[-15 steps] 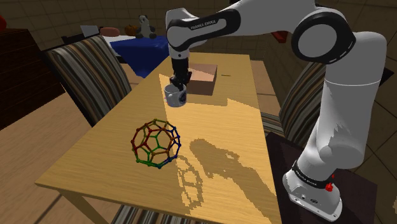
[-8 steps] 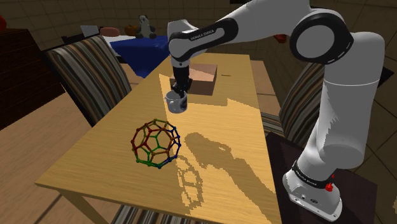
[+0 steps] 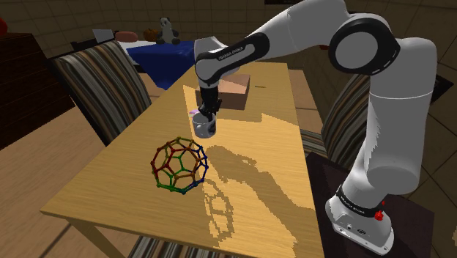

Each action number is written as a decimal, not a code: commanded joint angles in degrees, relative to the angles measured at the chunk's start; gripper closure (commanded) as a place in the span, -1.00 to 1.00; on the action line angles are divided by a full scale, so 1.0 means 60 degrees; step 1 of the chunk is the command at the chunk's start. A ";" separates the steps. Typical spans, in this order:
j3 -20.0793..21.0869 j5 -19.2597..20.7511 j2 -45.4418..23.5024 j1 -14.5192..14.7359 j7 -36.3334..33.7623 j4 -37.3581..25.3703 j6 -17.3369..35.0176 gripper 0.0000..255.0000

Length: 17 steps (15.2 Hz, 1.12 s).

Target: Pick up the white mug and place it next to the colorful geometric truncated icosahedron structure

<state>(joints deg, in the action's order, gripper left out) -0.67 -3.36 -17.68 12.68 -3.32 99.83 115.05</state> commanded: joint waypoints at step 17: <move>0.0006 -0.0035 -0.0449 -0.0008 0.0071 0.0550 0.1005 -1.00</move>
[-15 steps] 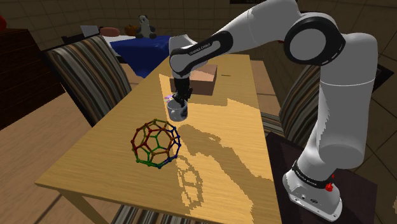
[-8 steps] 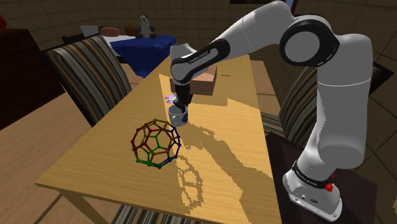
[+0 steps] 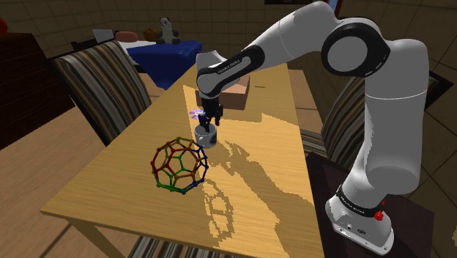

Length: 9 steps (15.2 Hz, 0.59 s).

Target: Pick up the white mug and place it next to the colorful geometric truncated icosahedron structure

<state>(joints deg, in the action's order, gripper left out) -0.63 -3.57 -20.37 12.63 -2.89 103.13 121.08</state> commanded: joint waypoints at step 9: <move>-0.0023 0.0034 0.0415 -0.0027 -0.0023 -0.0661 -0.1076 -1.00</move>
<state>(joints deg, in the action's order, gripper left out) -0.74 -3.38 -18.12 12.52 -3.10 99.37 115.16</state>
